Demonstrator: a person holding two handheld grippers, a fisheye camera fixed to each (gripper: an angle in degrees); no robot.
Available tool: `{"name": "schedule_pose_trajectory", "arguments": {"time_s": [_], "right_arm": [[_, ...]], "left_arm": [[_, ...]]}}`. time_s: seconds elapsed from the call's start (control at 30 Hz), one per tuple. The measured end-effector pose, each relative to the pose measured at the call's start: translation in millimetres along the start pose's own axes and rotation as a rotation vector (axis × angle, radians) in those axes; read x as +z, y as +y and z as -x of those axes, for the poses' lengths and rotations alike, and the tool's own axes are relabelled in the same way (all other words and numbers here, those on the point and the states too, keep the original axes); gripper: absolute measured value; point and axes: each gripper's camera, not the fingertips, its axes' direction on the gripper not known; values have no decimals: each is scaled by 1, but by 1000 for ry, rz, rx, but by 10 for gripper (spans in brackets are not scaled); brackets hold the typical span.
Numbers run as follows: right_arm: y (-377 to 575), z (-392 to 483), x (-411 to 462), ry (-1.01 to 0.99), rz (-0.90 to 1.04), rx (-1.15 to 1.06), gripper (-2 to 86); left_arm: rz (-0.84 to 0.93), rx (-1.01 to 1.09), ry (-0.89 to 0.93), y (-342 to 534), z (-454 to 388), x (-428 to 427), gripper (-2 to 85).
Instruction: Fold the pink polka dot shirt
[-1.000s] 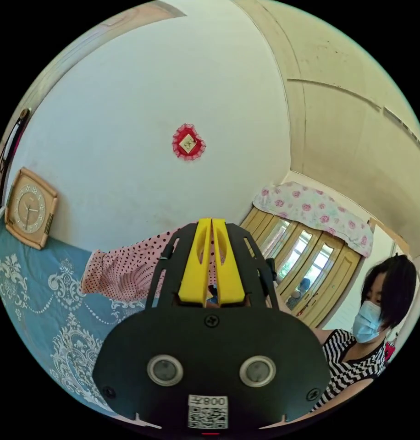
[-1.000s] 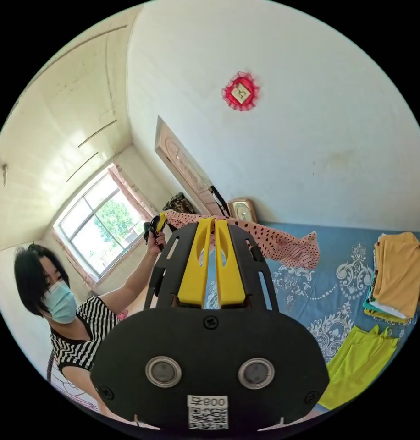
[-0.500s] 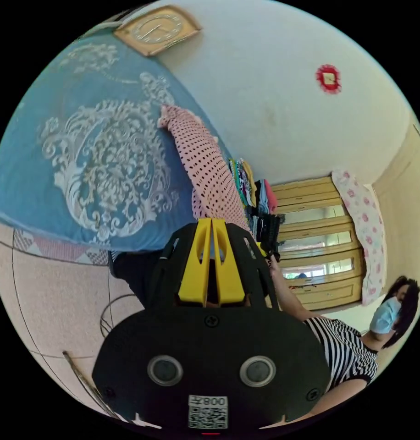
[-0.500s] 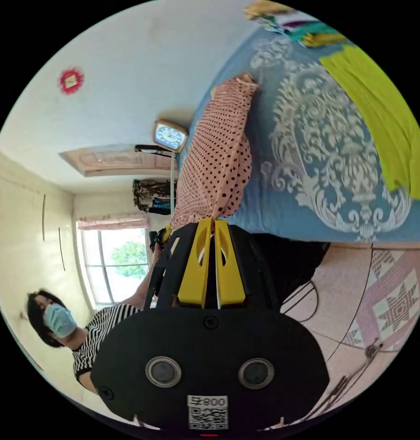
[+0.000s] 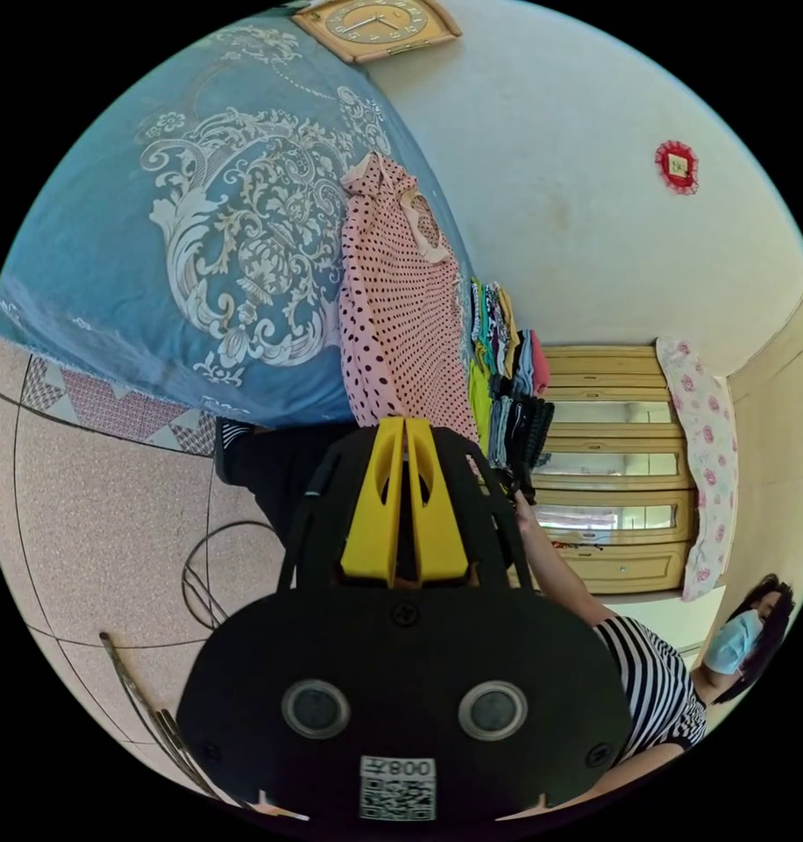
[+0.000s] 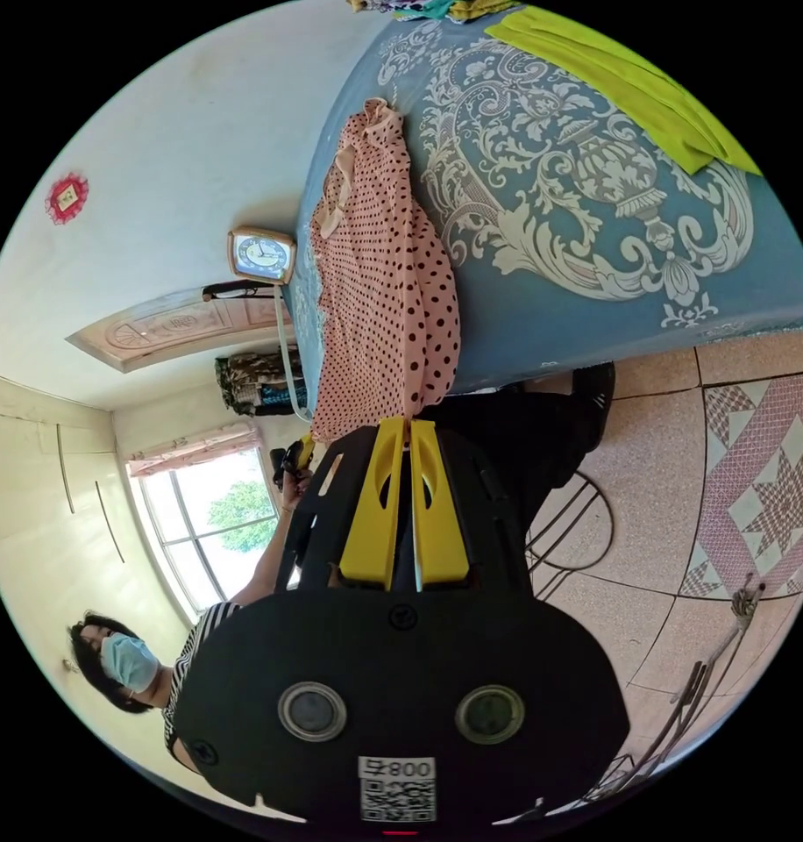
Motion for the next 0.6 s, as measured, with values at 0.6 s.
{"name": "schedule_pose_trajectory", "arguments": {"time_s": [0.6], "right_arm": [[-56,-31,-70,-45,-65,23,7]], "left_arm": [[-4,-13,18,-44,10,26,7]]}}
